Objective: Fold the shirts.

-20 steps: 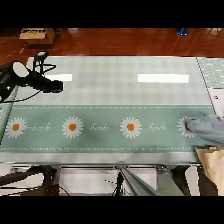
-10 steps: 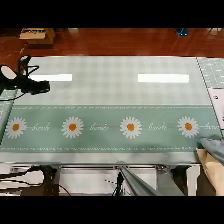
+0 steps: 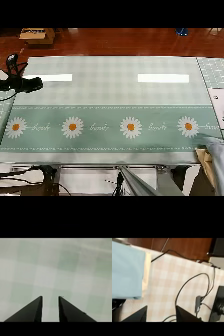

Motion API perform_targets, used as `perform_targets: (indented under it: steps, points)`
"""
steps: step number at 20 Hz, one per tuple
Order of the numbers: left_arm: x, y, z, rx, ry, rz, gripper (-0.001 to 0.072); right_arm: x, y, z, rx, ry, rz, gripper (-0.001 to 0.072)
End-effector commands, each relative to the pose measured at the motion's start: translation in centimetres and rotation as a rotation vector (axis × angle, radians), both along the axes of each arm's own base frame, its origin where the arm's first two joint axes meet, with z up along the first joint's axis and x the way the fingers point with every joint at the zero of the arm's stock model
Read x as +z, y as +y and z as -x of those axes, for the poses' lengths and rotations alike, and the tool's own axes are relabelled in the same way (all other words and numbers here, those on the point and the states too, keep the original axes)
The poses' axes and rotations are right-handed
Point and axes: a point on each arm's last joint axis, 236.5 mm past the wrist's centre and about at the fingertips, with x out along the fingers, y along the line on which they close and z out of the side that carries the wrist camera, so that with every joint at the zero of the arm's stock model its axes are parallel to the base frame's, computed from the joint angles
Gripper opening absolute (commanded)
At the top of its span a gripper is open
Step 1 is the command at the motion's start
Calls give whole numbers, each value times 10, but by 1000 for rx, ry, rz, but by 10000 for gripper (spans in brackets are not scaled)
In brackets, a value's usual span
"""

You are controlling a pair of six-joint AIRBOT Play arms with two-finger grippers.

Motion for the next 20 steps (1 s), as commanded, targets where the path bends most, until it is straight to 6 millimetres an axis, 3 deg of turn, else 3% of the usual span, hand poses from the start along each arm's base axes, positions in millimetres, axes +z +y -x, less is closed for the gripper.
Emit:
perform_targets:
  steps: [1, 3, 5, 6, 8, 10, 11, 13, 15, 16, 17, 18, 20]
  points:
    - [2, 2, -3, 6, -15, -3, 256, 8, -24, -12, 92, -22, 112, 447]
    - [5, -3, -5, 12, -24, 24, 258, 6, -52, -78, 293, -213, 152, 438]
    - [19, -22, -10, 18, -38, 128, 299, 2, -53, -185, 600, -478, 93, 424]
    - [32, -43, -14, -31, -56, 201, 367, -2, -38, -239, 714, -619, 29, 424]
    - [70, -92, -20, -191, -108, 328, 390, -16, 11, -328, 871, -818, -145, 423]
    - [110, -139, -18, -353, -142, 381, 391, -31, 75, -396, 1068, -883, -295, 424]
    - [121, -156, -12, -422, -136, 353, 391, -38, 107, -421, 1175, -882, -340, 424]
    - [127, -183, 9, -539, -71, 250, 391, -55, 169, -456, 1344, -864, -409, 434]
    - [117, -194, 39, -596, 47, 94, 391, -69, 214, -470, 1424, -848, -461, 509]
    - [114, -197, 52, -619, 94, 7, 415, -73, 227, -472, 1429, -842, -486, 532]
    - [116, -203, 59, -630, 105, -48, 671, -76, 234, -474, 1426, -839, -502, 533]
    - [120, -211, 61, -611, 98, -74, 716, -75, 235, -474, 1420, -841, -507, 542]
    - [120, -230, 62, -592, 85, -76, 716, -70, 235, -471, 1418, -829, -517, 543]
